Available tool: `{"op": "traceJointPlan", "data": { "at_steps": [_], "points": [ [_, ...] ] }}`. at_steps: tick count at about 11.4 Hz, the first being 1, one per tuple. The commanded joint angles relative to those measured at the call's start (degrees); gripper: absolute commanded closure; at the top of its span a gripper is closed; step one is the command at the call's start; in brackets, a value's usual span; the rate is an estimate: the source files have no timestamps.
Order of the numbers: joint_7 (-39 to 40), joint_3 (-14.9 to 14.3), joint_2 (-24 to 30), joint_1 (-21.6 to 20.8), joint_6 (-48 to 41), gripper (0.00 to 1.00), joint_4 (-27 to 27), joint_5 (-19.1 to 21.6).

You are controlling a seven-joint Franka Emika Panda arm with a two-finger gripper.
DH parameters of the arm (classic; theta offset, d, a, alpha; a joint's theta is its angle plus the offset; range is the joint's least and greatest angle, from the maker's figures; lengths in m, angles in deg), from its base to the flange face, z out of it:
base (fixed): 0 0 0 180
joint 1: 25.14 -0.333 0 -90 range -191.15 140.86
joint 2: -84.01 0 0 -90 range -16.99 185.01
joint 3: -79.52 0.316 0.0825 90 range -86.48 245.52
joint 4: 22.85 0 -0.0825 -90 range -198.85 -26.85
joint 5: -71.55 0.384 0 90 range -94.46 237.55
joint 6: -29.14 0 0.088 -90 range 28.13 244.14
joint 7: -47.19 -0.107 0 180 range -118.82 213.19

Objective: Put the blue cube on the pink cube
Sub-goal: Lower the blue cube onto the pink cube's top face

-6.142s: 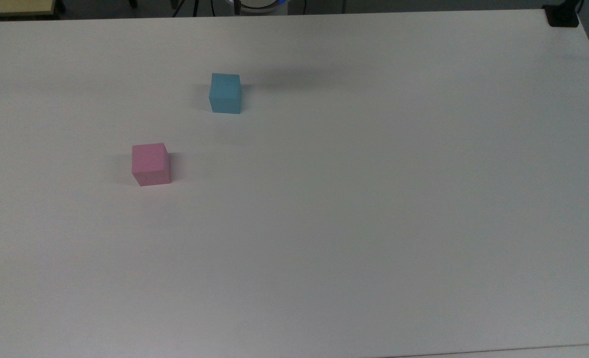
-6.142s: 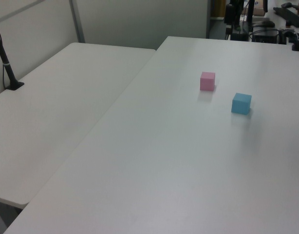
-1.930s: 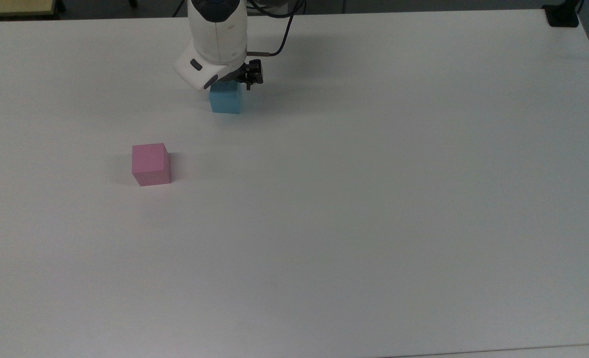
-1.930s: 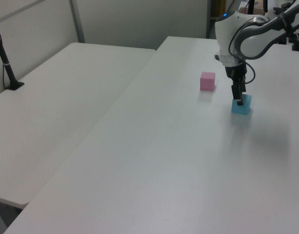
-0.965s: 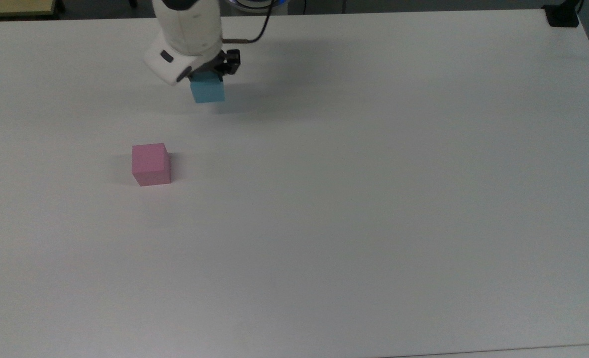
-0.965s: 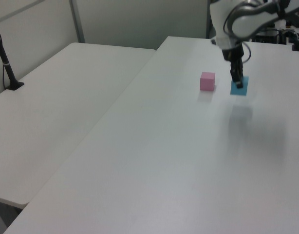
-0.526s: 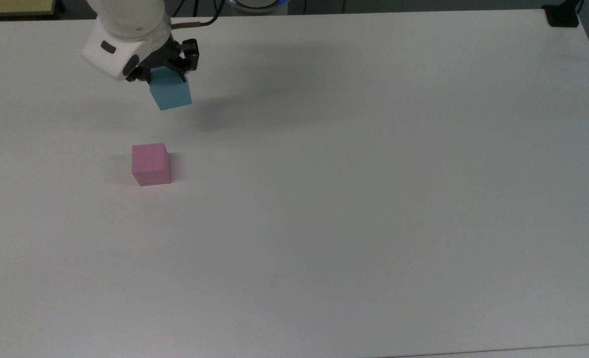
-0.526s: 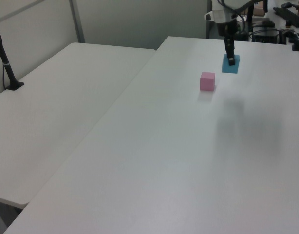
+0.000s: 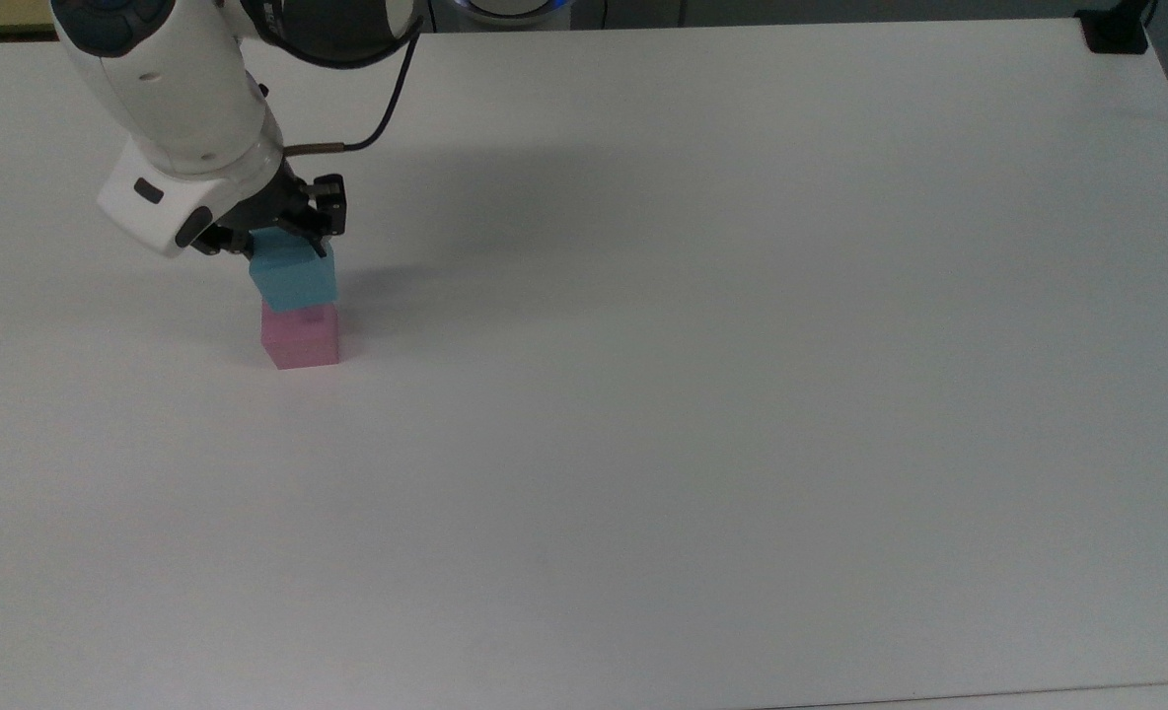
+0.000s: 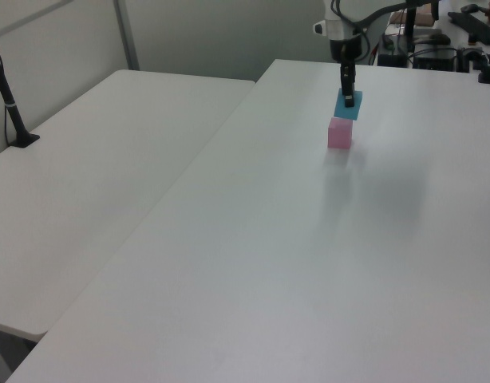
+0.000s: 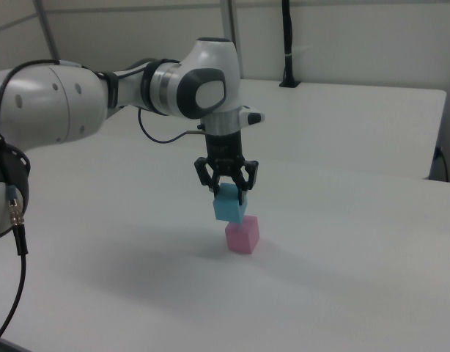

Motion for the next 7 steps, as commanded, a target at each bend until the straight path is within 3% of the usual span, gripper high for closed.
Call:
{"op": "traceJointPlan", "data": {
  "at_steps": [1,6,7],
  "points": [
    [-2.9,-0.5,-2.4,-0.4,4.7,0.53,0.9,0.6],
    [-2.8,-0.6,-2.6,-0.4,4.6,0.52,0.7,-0.7],
    [-3.0,-0.6,-2.6,-0.4,4.5,0.12,0.5,-1.7]
  ]
}}
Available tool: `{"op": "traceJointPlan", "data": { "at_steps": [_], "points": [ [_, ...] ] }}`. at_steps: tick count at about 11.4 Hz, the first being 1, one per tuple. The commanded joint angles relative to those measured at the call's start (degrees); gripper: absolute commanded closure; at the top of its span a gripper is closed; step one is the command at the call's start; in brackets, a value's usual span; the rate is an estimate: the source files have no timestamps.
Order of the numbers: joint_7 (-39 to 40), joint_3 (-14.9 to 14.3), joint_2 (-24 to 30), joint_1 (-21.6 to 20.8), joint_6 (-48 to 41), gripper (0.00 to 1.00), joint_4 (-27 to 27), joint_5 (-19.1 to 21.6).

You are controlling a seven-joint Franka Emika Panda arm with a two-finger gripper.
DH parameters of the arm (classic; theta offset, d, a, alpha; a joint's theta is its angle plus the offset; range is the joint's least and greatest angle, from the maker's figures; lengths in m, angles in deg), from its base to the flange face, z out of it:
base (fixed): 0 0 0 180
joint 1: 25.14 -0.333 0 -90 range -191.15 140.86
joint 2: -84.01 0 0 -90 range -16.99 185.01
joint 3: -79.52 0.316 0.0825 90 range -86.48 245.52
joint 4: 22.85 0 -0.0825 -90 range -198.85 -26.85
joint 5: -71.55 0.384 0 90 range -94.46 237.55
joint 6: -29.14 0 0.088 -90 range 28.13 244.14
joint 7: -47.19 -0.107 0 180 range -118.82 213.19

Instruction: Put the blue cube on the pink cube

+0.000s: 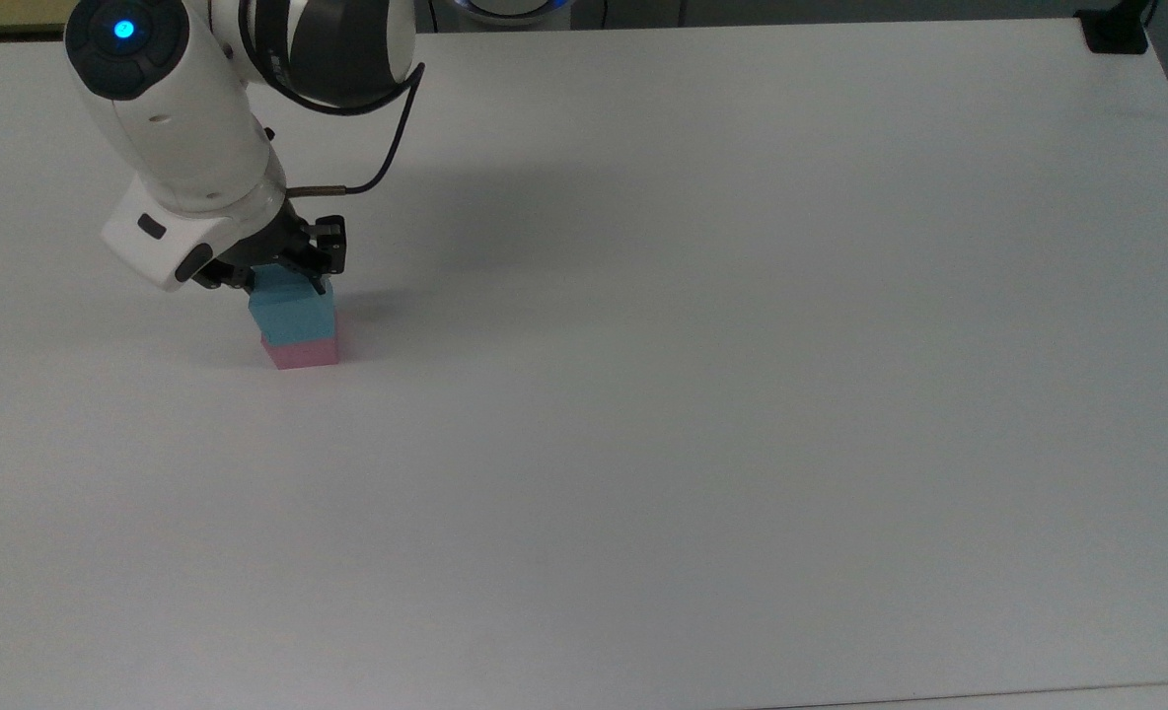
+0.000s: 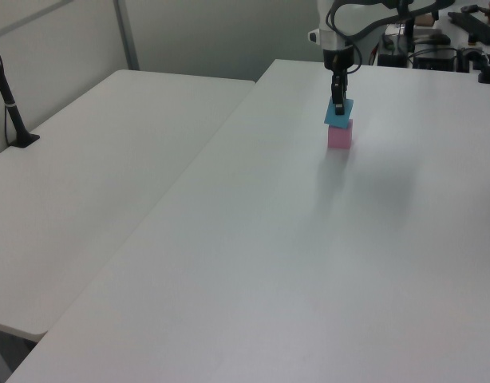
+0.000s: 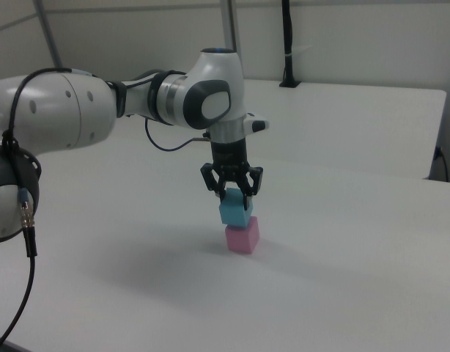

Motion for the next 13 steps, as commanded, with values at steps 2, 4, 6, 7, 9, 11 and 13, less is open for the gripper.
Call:
{"op": "traceJointPlan", "data": {
  "at_steps": [2,4,6,7,9,11,13],
  "points": [
    [-1.6,-0.6,0.2,-0.4,0.2,0.00,-0.3,-2.5],
    [-2.2,-0.5,1.1,0.2,-0.1,0.00,-0.5,-2.3],
    [-6.7,-0.5,3.1,0.5,-0.3,0.00,-0.5,-1.9],
    [-8.9,-0.4,4.6,0.5,-0.4,0.00,-0.5,-1.6],
    [-12.5,-0.3,8.3,0.4,-4.2,0.00,-0.4,-0.5],
    [-14.7,-0.1,13.4,0.3,-10.4,0.00,-0.5,1.9],
    [-16.8,0.1,18.5,0.0,-19.5,0.00,-0.4,4.3]
  ]
}}
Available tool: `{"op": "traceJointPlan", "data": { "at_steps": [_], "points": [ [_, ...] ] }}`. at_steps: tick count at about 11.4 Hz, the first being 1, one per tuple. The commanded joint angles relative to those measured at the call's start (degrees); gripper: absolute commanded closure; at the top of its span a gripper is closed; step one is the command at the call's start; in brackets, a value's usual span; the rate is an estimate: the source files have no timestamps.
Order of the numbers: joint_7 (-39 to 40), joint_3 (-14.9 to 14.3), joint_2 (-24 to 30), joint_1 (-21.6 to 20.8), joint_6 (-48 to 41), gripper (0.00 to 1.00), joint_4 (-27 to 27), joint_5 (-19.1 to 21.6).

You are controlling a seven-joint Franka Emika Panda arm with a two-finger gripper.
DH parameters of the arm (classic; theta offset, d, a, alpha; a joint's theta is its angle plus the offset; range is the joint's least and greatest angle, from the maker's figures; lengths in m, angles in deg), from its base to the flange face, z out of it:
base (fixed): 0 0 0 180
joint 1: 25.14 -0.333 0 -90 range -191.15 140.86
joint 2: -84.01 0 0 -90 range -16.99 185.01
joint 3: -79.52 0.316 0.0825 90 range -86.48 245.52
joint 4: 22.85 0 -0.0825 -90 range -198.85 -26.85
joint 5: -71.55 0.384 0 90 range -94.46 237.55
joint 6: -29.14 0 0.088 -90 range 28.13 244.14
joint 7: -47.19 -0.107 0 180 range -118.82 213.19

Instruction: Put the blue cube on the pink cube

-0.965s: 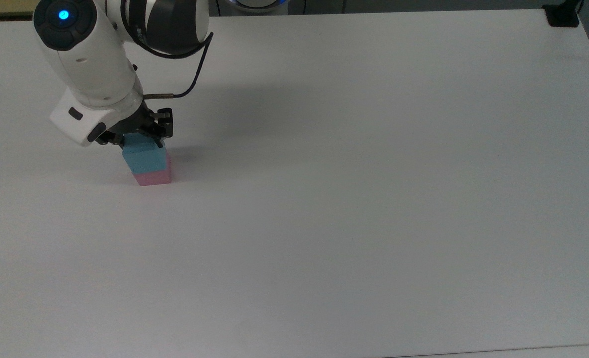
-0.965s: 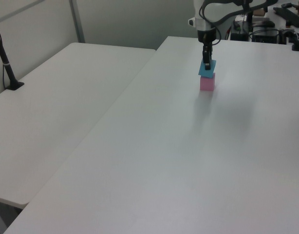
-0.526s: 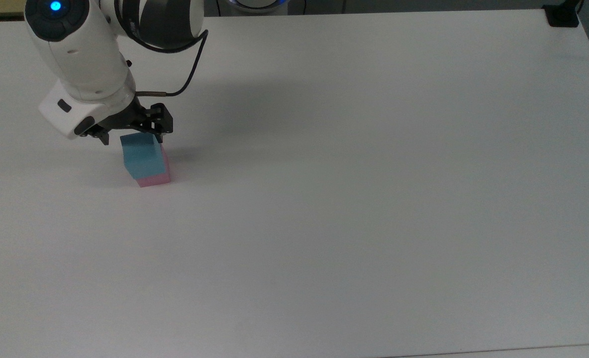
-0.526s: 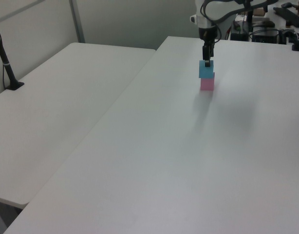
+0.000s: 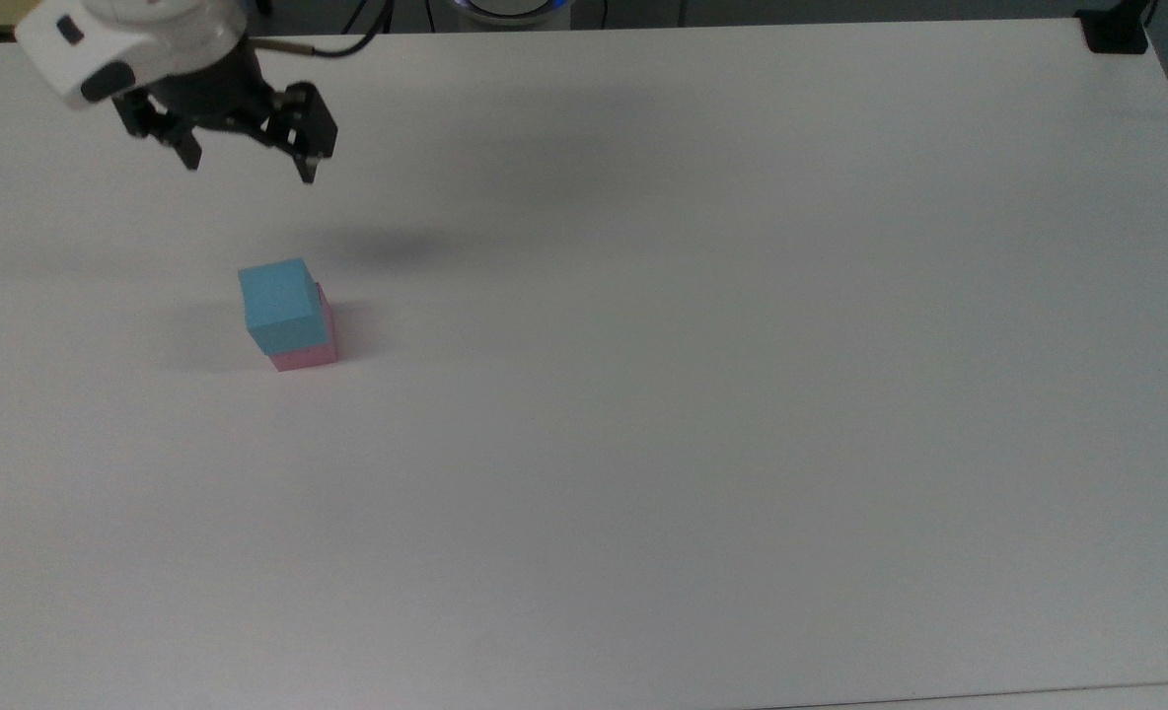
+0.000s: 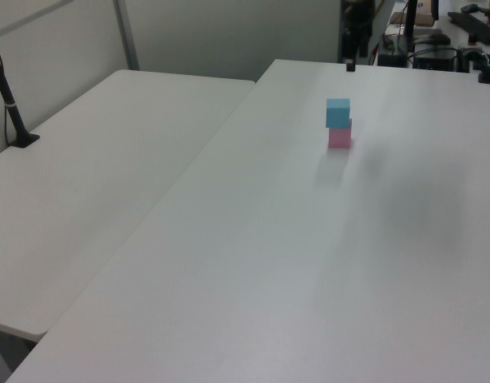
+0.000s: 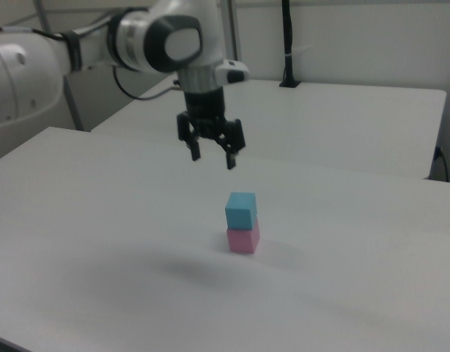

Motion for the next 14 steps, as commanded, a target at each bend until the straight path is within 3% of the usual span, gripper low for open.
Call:
{"op": "traceJointPlan", "data": {
  "at_steps": [1,3,5,8,9,14],
  "points": [
    [-5.5,0.1,9.3,-0.9,-11.4,0.00,-1.6,4.0],
    [-10.0,0.1,13.3,-2.0,-15.8,0.00,-2.3,4.1],
    [-9.3,0.0,15.4,-4.3,-14.0,0.00,-5.0,3.7],
    [-7.8,-0.5,15.3,-6.1,-5.0,0.00,-7.4,0.8],
    [-6.1,-0.5,15.2,-6.1,-4.0,0.00,-7.4,-0.7],
    [-5.6,-1.1,15.7,-6.0,-4.2,0.00,-7.2,-0.3]
  ]
}}
